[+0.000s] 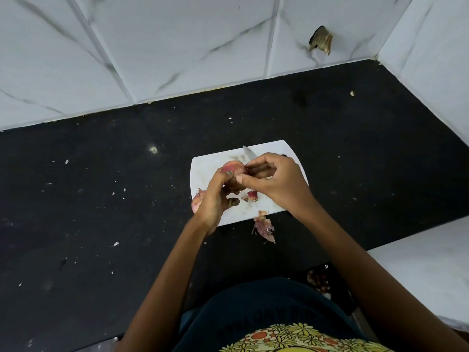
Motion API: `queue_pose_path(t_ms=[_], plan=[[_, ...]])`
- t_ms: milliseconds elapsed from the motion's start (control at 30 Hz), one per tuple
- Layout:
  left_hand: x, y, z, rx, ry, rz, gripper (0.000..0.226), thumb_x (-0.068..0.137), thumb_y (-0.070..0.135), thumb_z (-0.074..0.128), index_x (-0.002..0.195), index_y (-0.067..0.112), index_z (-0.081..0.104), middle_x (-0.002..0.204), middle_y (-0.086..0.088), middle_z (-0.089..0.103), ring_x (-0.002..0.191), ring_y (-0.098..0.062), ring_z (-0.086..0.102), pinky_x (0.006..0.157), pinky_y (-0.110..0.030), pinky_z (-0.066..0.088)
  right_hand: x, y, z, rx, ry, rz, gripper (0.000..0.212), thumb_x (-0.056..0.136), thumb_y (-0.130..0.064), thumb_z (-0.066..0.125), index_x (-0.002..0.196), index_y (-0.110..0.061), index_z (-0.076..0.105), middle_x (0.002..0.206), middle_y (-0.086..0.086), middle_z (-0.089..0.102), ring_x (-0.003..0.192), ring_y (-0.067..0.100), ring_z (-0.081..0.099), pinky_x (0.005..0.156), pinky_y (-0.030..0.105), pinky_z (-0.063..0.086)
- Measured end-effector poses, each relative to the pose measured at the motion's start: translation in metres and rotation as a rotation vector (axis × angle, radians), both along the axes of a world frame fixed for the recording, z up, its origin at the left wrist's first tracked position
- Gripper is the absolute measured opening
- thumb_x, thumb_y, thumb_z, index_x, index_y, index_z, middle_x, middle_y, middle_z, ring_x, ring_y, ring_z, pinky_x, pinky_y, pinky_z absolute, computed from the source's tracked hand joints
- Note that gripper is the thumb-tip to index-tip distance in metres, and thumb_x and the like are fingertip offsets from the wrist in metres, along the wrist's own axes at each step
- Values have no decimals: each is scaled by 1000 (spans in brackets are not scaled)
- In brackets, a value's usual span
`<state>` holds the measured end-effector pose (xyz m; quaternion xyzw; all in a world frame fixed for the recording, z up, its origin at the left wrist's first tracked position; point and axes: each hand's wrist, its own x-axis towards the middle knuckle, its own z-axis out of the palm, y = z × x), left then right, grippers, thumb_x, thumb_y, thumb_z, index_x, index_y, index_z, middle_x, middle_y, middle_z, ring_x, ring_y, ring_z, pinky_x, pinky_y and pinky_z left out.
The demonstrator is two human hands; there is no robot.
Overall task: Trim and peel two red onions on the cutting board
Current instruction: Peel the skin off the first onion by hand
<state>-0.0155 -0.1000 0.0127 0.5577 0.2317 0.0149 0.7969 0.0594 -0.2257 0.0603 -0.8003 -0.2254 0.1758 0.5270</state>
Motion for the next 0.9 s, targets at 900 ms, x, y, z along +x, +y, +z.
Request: queue_pose_path(t_ms=[900], plan=[[2,-2,7,-56,69,64,36,97,46,39,112,18,56,97,2,59,80,-8,59,67,-29,55,4,-16,-51,-622,58,222,27,98,-22,49,90,-1,64,88,13,69,72,21,64,72,38,54]])
